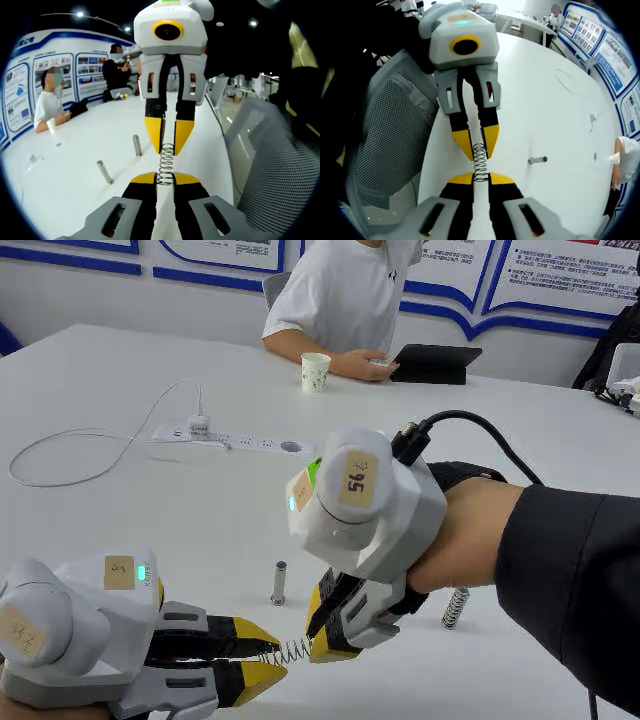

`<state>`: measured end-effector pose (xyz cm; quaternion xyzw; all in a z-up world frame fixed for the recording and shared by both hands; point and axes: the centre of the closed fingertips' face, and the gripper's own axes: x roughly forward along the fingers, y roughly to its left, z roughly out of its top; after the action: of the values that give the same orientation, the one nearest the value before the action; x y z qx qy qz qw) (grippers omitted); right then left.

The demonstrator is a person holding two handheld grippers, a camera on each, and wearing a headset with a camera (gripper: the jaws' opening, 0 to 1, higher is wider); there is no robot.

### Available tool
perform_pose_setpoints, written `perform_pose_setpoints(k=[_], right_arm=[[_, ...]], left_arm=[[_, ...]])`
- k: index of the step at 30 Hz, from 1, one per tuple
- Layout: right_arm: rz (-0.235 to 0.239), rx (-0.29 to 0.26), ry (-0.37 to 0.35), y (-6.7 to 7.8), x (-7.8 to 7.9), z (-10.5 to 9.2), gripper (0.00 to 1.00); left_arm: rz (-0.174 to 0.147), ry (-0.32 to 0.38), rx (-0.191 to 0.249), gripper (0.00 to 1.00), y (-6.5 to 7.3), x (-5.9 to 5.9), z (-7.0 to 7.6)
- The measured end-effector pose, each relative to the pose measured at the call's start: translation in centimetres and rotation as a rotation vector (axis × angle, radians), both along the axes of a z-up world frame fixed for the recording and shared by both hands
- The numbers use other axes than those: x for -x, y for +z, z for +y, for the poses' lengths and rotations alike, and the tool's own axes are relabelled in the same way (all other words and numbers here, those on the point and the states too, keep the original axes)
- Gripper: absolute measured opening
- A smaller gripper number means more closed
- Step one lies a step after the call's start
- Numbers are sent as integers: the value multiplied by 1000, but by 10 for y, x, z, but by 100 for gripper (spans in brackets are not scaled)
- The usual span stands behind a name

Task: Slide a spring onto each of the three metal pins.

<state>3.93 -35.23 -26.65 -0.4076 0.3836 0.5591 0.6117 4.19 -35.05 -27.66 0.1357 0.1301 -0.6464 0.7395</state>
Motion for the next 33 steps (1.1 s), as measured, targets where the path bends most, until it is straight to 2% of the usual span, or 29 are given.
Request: perform_pose_setpoints(k=[8,18,24,27,33], right_arm=[[-25,-16,21,13,2,11,11],[-51,-38,41,22,3,24,12],[-53,-51,38,23,1,25,12],[-45,-54,28,20,-1,23,16],[-25,-74,9,17,-3,25,15]], left_arm=[[-2,-2,0,12,0,0,-1],[-7,-4,3,11,1,1,-2],[-11,2,7,11,3,0,-2],[-11,6,15,11,4,-1,-1],[-12,9,25,11,6,-1,-1]])
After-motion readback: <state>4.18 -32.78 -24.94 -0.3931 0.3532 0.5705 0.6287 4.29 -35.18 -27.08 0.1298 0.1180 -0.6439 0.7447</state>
